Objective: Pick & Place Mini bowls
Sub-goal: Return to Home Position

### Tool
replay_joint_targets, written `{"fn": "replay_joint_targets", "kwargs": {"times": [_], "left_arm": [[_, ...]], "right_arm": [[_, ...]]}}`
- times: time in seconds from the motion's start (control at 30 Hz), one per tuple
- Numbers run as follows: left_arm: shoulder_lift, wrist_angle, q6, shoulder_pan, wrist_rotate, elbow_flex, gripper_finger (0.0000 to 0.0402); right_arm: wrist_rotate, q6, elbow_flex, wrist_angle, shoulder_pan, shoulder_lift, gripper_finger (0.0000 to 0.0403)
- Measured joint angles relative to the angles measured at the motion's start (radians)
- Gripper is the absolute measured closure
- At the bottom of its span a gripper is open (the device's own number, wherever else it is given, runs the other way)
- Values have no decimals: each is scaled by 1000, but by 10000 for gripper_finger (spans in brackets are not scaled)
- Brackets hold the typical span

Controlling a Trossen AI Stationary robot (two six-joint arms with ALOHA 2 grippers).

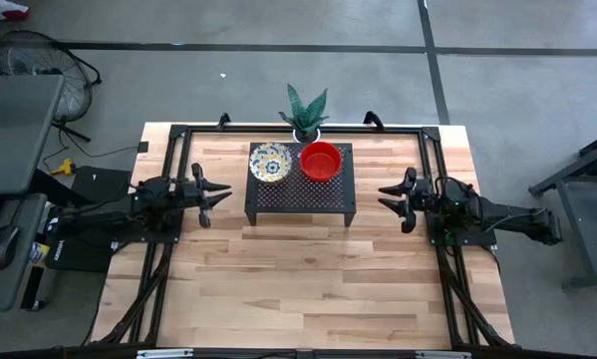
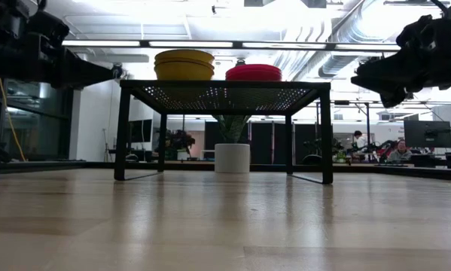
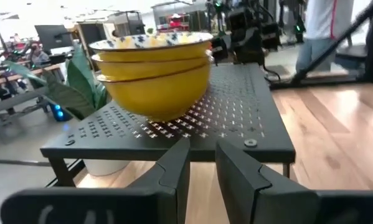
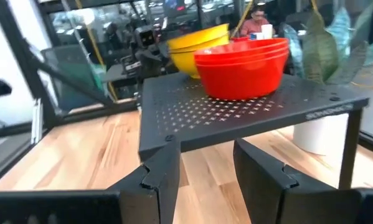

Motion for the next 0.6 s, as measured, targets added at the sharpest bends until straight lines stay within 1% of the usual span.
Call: {"fn": "replay_joint_targets", "kwargs": {"times": [0.2, 0.33, 0.43, 0.6], "left_arm": [[8, -2, 94, 0, 12, 0, 328], [8, -3, 98, 0, 15, 0, 328], [8, -3, 145, 0, 18, 0, 328], [8, -3, 200, 0, 18, 0, 328]], "right_arm": [[-10, -18, 0, -2, 0, 7, 265], [-9, -18, 0, -3, 0, 6, 265], [-9, -17, 0, -1, 0, 6, 265], [-8, 100, 0, 0, 0, 6, 265]]}}
